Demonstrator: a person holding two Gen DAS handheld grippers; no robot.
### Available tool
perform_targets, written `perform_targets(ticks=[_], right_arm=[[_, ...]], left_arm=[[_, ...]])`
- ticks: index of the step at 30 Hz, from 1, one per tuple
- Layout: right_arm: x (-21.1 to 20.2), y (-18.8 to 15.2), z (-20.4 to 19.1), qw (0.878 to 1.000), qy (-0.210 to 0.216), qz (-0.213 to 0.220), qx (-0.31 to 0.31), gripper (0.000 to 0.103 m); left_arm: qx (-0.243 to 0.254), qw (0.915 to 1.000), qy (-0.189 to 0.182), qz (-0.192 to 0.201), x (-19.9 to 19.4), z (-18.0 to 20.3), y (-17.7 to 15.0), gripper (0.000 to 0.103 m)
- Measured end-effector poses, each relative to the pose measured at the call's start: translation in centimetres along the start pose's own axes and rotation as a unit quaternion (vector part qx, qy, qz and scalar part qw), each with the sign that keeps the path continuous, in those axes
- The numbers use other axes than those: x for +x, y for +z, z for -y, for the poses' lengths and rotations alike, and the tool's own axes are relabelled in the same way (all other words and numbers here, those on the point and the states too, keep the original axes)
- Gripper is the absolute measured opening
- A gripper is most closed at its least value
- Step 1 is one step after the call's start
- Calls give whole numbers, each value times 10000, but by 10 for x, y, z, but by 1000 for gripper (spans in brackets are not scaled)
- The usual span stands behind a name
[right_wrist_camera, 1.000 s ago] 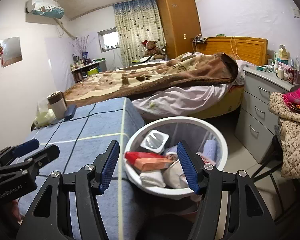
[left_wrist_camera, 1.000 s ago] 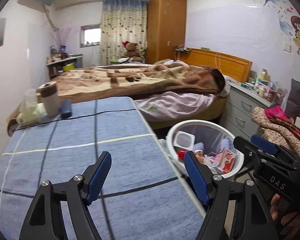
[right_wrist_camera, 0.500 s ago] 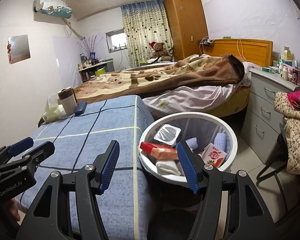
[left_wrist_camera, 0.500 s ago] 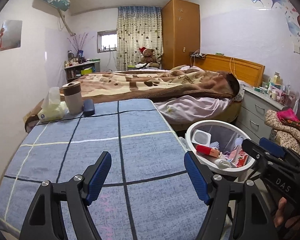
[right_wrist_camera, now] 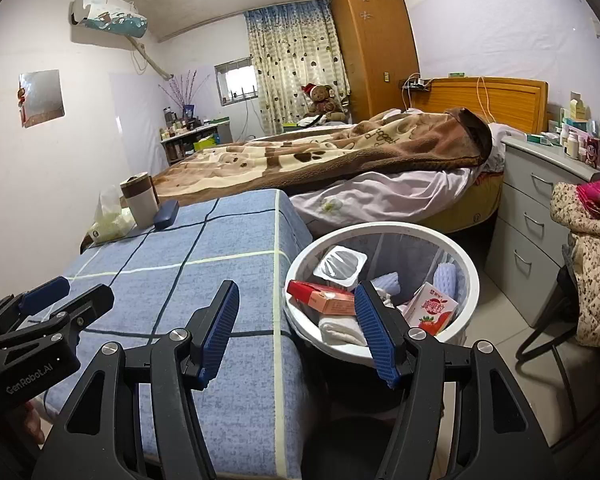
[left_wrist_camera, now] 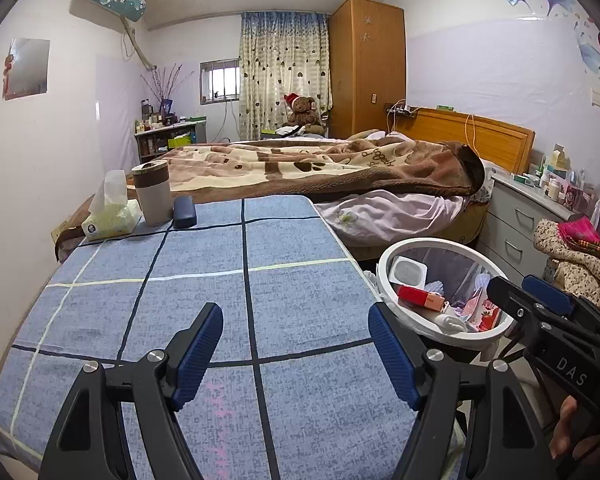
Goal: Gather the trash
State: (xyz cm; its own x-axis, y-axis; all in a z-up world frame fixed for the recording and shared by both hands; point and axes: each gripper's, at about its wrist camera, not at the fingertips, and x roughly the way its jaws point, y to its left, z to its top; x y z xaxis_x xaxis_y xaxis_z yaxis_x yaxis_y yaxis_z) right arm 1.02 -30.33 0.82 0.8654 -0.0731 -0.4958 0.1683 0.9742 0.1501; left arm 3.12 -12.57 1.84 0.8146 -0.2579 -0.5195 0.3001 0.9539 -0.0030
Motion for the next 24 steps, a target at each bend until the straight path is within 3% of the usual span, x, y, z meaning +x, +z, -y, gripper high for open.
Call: perform_targets(ticks=[24], right_arm=[[-1, 3, -4, 10000, 20, -9, -14, 62]], left_arm=[[-23, 10000, 35, 3, 0, 0, 0, 75]])
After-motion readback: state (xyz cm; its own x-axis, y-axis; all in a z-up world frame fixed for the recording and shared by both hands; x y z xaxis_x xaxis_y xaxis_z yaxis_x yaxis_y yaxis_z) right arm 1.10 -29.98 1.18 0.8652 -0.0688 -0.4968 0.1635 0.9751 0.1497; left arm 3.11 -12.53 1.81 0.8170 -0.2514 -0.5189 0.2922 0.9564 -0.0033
